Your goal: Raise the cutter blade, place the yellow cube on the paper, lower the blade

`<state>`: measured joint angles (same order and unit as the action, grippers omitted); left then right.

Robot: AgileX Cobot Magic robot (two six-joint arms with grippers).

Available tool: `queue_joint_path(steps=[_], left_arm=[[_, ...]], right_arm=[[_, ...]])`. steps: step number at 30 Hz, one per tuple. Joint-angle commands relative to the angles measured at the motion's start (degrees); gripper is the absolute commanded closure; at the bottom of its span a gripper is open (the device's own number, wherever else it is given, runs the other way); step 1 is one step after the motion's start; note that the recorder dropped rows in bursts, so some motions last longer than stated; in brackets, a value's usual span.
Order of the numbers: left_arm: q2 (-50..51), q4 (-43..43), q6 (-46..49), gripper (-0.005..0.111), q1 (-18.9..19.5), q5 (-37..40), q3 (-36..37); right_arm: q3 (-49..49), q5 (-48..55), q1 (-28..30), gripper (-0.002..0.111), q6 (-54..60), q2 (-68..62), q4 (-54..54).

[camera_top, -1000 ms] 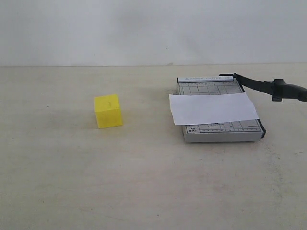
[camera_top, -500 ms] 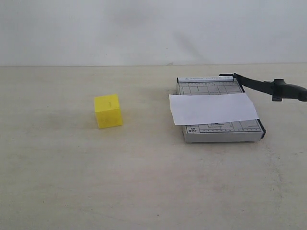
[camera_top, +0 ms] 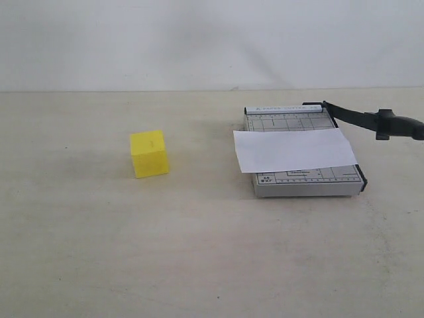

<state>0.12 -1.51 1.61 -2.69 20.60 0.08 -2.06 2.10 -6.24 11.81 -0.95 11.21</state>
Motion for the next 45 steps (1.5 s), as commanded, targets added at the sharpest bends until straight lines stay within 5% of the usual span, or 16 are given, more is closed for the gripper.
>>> queue_joint_path(steps=[1, 45], left_arm=[[-0.12, -0.37, -0.57, 0.102, 0.16, -0.87, -0.08], [-0.12, -0.37, -0.57, 0.102, 0.16, -0.88, -0.08]], right_arm=[[2.06, -2.97, -0.08, 0.108, 0.07, 0.34, -0.53], [2.06, 1.23, -0.08, 0.108, -5.31, 0.34, -1.65]])
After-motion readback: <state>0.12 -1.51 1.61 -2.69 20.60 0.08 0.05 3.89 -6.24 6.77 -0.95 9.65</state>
